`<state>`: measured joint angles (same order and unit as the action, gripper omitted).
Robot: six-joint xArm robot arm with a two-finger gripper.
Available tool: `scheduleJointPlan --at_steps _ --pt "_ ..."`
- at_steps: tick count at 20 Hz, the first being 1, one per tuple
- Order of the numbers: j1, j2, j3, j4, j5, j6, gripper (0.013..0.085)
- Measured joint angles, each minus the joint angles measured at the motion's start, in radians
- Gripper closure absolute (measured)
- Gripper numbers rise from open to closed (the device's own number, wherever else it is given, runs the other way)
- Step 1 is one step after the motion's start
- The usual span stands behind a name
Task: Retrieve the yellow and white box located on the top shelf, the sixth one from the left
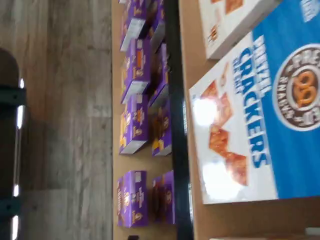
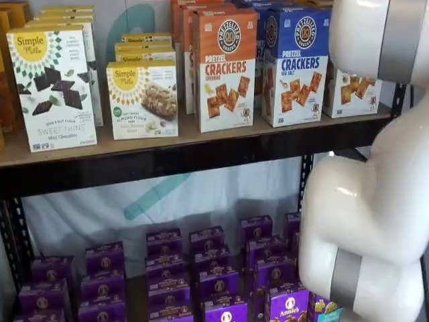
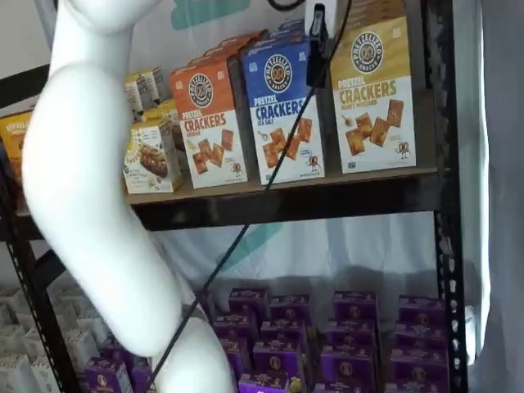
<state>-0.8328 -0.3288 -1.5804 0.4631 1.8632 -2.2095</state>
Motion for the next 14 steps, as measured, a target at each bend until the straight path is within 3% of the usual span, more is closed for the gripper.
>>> scheduleJointPlan --at_steps 7,14 --pt "-0.033 0.071 -0.110 0.080 0.054 0.032 0.0130" --pt "-0.056 0.085 -0.123 0.174 0.027 0.062 0.0130"
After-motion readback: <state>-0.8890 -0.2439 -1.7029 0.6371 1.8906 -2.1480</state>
